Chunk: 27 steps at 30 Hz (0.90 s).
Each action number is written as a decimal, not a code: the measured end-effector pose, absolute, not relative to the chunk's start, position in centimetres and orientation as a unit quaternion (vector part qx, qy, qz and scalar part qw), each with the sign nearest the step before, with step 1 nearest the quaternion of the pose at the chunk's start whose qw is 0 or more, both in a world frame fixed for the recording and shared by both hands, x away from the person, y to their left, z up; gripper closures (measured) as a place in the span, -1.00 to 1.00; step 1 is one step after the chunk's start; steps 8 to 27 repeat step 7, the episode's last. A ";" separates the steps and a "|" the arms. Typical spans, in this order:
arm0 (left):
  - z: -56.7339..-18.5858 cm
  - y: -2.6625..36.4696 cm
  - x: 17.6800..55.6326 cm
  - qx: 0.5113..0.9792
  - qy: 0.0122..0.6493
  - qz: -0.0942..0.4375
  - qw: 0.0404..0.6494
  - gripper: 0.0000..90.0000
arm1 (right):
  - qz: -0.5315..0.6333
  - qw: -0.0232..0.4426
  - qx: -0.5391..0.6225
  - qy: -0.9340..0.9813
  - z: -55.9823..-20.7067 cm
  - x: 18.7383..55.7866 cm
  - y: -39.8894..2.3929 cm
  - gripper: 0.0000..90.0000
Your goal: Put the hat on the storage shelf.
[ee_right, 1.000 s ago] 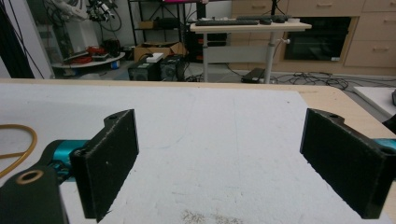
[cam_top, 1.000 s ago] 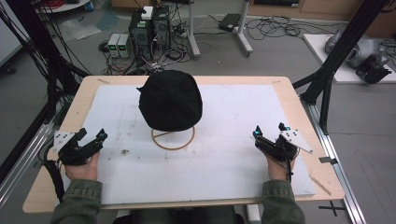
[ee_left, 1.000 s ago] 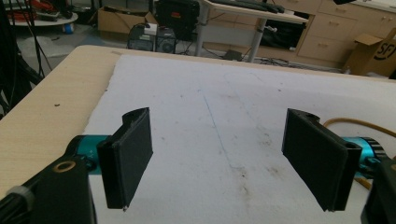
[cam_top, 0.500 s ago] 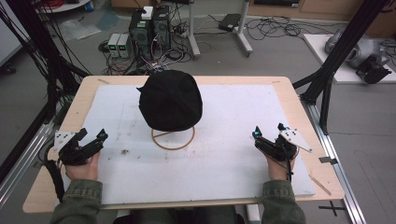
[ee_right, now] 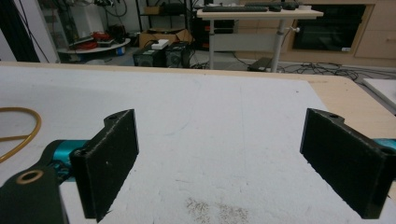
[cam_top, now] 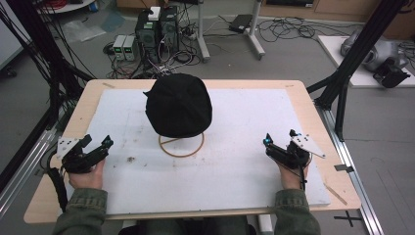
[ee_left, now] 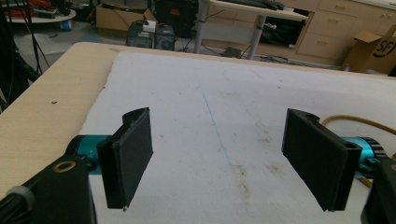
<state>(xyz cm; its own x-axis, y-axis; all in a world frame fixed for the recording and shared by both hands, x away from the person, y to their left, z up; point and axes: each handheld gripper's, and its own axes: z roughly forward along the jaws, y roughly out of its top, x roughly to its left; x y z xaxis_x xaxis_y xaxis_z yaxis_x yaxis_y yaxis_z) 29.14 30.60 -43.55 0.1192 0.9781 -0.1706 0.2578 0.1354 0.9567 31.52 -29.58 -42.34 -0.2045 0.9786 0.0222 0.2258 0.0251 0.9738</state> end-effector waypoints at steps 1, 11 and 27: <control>-43.6 30.6 29.1 0.552 0.560 0.357 0.505 -0.45 | 0.487 0.384 0.500 0.605 -42.3 31.5 -29.6 -0.76; -43.6 30.6 29.2 0.552 0.560 0.356 0.505 -0.45 | 0.483 0.383 0.497 0.611 -42.5 31.7 -29.5 -0.76; -43.6 30.6 29.2 0.552 0.560 0.356 0.505 -0.45 | 0.483 0.383 0.497 0.611 -42.5 31.7 -29.5 -0.76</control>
